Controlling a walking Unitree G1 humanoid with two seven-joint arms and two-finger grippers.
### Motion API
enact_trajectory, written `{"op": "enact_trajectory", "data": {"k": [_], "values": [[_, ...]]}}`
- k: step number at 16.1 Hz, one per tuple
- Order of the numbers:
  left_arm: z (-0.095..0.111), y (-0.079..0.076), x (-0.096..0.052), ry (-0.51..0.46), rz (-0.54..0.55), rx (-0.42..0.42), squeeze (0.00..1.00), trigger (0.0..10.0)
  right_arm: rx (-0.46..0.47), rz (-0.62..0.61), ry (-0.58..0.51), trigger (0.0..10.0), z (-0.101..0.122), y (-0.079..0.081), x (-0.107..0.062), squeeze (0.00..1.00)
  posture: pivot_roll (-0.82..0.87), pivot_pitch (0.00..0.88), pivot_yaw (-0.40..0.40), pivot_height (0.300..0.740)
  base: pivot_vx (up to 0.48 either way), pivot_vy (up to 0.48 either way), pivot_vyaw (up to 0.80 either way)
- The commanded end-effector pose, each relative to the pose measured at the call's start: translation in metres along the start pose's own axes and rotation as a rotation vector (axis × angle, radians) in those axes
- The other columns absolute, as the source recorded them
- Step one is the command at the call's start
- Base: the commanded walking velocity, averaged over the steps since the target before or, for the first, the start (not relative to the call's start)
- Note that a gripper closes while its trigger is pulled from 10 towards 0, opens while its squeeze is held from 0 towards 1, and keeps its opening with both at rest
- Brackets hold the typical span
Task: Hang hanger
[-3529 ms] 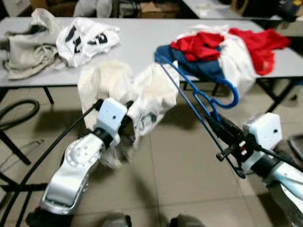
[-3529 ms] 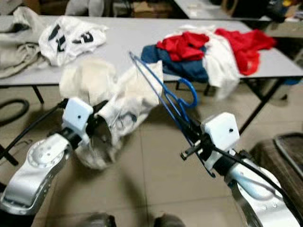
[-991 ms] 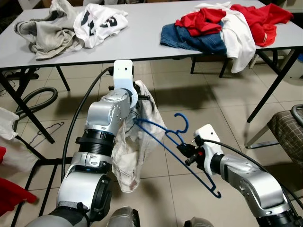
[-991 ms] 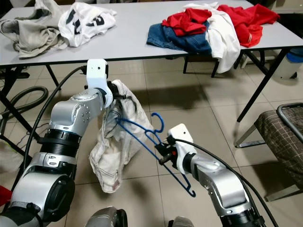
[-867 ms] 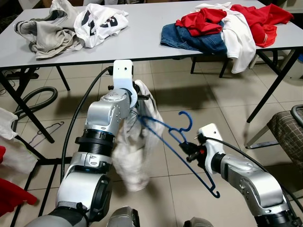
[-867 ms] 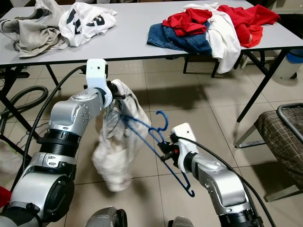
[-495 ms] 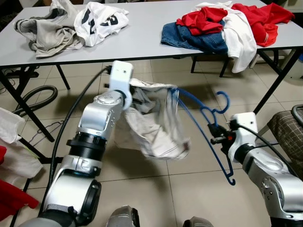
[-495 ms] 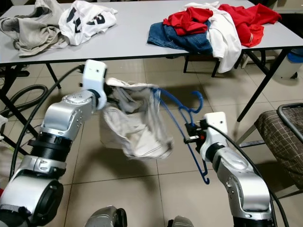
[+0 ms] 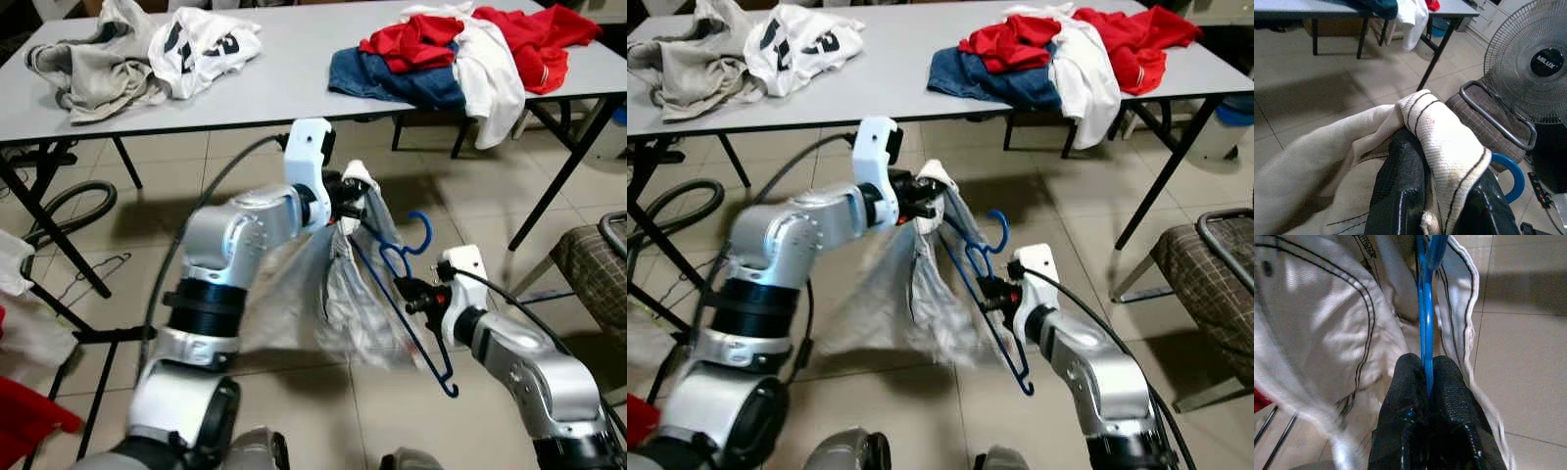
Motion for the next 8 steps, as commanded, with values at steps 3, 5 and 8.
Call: {"op": "enact_trajectory", "data": {"k": [3, 5, 8], "values": [[0.021, 0.002, -0.017, -0.013, -0.001, 0.153, 0.0, 1.3, 0.003, -0.006, -0.027, 10.0, 0.004, -0.005, -0.006, 0.0, -0.12, 0.0, 0.039, 0.74, 0.0, 0.0, 0.0], [0.022, 0.015, -0.027, 0.017, 0.035, 0.296, 0.0, 1.5, 0.004, -0.025, -0.031, 10.0, 0.003, -0.008, -0.014, 0.0, -0.12, 0.0, 0.035, 0.74, 0.0, 0.0, 0.0], [0.021, 0.017, -0.041, 0.094, -0.038, 0.546, 0.0, 0.0, 0.017, -0.12, -0.154, 10.0, 0.026, -0.029, -0.026, 0.0, -0.14, 0.0, 0.042, 0.74, 0.0, 0.0, 0.0]]}}
Point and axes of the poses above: a point about 5 cm out from each wrist's last joint towards the gripper, its own x axis pointing out of the wrist towards the gripper, its own z axis along the axis of the wrist's last joint, y = z × x, the point moved 5 cm from there along x, pointing out of the wrist towards the gripper, and after that the axes turned 14 degrees about -x, right-handed, at the moved point
